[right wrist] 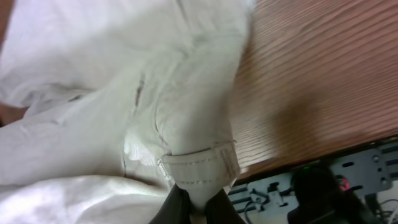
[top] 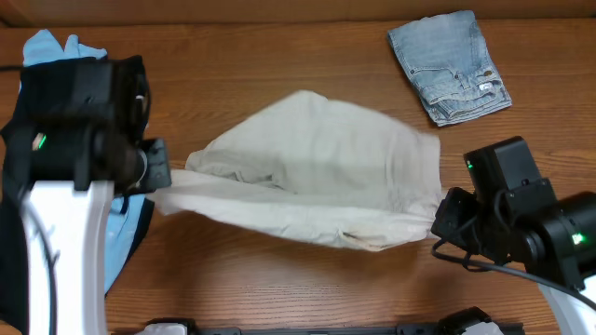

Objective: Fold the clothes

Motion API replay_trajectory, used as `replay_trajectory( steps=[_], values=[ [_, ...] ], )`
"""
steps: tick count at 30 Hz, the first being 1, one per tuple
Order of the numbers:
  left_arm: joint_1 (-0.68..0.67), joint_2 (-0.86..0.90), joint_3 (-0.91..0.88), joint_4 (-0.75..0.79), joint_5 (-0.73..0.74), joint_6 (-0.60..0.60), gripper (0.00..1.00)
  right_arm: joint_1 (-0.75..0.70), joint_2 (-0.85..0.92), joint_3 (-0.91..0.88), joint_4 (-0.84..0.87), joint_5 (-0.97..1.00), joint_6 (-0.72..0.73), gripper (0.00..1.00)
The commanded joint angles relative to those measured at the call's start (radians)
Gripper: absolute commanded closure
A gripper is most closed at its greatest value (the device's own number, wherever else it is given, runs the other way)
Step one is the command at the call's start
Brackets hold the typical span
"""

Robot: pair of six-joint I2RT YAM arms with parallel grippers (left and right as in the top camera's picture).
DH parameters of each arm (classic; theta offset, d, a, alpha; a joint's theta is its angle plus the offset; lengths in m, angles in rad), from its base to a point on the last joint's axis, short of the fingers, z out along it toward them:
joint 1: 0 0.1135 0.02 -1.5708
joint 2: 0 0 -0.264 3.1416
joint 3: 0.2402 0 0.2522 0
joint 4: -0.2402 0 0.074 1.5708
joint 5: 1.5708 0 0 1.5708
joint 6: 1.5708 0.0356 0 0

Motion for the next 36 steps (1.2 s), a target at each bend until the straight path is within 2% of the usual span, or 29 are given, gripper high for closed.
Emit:
replay_trajectory(
  steps=[1,7,11,19,29,31,32,33,34,35,36],
  values=[
    [0.005,-0.077,0.027,-0.002,-0.021,-0.023,0.96,0.0,-0.034,0.014,0.003,-0.054,-0.01,0.96],
    [0.005,-0.073,-0.006,0.023,-0.021,-0.023,0.96,-0.002,-0.004,0.013,0.004,0.025,0.001,0.96],
    [0.004,-0.033,-0.083,0.14,-0.021,-0.019,0.96,-0.004,0.071,0.013,0.015,0.07,0.005,0.96],
    [0.0,0.167,-0.254,0.608,0.04,0.009,0.96,-0.072,0.264,-0.006,0.104,0.143,0.0,0.96],
    [-0.046,0.491,-0.26,0.978,0.065,0.049,0.95,-0.167,0.449,-0.137,0.372,0.142,-0.087,0.96],
    [-0.055,0.532,-0.26,1.049,0.066,0.048,0.83,-0.167,0.496,-0.166,0.459,0.143,-0.092,0.93],
    [-0.059,0.545,-0.26,1.077,0.067,0.048,0.75,-0.167,0.516,-0.178,0.497,0.143,-0.098,0.91],
    [-0.063,0.555,-0.26,1.109,0.068,0.048,0.61,-0.167,0.537,-0.191,0.541,0.147,-0.098,0.86],
    [-0.069,0.567,-0.26,1.139,0.068,0.048,0.37,-0.167,0.557,-0.202,0.58,0.152,-0.099,0.73],
    [-0.075,0.577,-0.26,1.172,0.068,0.048,0.19,-0.167,0.587,-0.211,0.629,0.158,-0.101,0.64],
    [-0.078,0.578,-0.26,1.189,0.068,0.048,0.06,-0.167,0.604,-0.212,0.651,0.161,-0.101,0.62]
  ],
)
